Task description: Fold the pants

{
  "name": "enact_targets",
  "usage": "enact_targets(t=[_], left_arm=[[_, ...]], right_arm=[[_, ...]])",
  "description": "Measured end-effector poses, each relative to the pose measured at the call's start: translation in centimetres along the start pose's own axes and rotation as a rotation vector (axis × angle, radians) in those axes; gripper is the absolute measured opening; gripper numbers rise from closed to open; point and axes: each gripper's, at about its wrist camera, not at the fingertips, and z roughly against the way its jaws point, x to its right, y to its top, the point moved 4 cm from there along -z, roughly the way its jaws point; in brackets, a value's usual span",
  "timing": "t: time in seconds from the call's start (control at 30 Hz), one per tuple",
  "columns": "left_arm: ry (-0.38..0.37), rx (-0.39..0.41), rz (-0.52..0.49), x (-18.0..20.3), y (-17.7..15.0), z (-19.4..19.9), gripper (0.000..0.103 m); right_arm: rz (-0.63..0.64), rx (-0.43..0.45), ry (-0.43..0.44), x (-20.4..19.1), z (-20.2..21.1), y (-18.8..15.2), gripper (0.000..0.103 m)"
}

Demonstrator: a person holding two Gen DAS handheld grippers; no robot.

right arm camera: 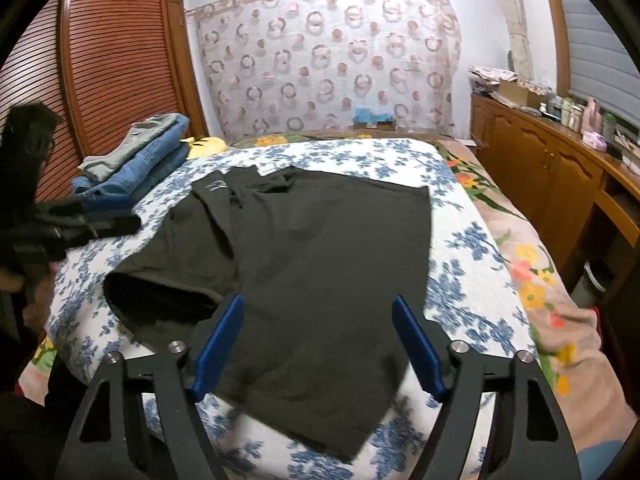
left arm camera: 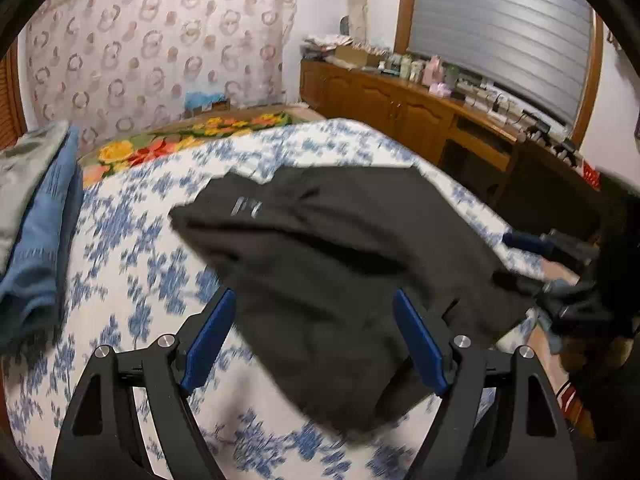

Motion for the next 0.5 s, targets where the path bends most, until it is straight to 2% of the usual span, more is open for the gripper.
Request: enact_targets(t=[0.1, 0.13, 0.17, 0.2, 0.5], left_arm=[[0.023, -0.032, 0.000, -0.5, -1.3, -0.4, 0.082], [0.027, -0.042, 0.000, -0.6, -1.8, -0.6, 0.082], [0.029, -0.050, 0.002, -0.7, -2.3, -0.7, 0.082], [0.029, -0.053, 0.004, -0.8, -2.4, -0.7, 0.082], [0.025, -0.070, 0.049, -1.6, -4.6, -1.0, 0.082]], right_arm=[[0.017, 0.000, 0.030, -0.7, -0.3, 0.4, 0.064], [0.022, -0.001, 0.039, -0.9, -0.5, 0.5, 0.058], [0.029, -0.004, 0.051, -1.1, -0.7, 0.6, 0.048], [0.039, -0.008, 0.063, -1.4, -0.9, 0.7, 0.045], [0.080, -0.069, 0.133, -3.0, -4.7, 1.2, 0.041]])
